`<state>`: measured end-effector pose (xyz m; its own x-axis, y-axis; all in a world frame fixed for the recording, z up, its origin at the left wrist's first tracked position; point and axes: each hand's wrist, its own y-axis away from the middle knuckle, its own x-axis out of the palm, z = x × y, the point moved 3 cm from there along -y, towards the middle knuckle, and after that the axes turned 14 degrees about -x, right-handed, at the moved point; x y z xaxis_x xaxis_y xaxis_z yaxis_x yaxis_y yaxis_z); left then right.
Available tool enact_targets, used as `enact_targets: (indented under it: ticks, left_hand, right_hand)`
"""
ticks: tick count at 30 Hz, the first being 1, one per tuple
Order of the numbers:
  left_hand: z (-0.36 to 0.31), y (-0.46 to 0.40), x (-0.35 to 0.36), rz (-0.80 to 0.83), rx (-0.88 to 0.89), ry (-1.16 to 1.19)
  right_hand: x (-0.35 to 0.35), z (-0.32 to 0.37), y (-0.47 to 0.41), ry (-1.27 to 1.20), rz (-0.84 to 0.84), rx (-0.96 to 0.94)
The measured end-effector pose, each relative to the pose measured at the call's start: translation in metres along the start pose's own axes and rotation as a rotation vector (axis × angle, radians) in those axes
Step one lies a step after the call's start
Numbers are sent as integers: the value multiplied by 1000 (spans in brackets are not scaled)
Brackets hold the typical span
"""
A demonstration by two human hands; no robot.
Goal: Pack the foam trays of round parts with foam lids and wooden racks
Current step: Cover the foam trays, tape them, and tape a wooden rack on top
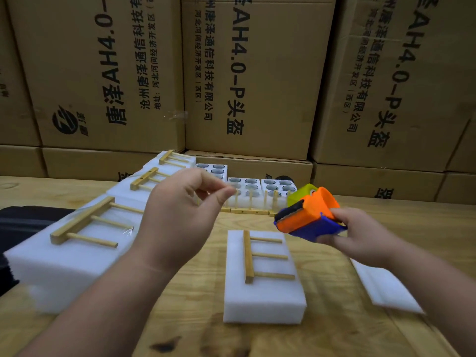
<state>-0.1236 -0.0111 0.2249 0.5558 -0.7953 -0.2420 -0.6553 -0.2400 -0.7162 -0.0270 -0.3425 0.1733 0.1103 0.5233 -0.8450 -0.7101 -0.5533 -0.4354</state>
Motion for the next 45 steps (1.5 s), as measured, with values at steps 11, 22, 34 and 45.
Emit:
enact_targets:
  ticks: [11, 22, 34, 45]
  left_hand:
    - [86, 7, 27, 119, -785, 312]
    - [148, 53, 66, 247, -1452, 707]
    - [186, 78, 101, 224, -1598, 694]
    - [196, 83, 109, 212, -1563, 498]
  right_hand:
    - [-66, 20, -30, 74, 319, 179]
    - [-67, 49, -91, 38, 241, 212]
    - [-51, 92, -179, 267, 431, 111]
    - [-28, 107, -217, 312, 555, 41]
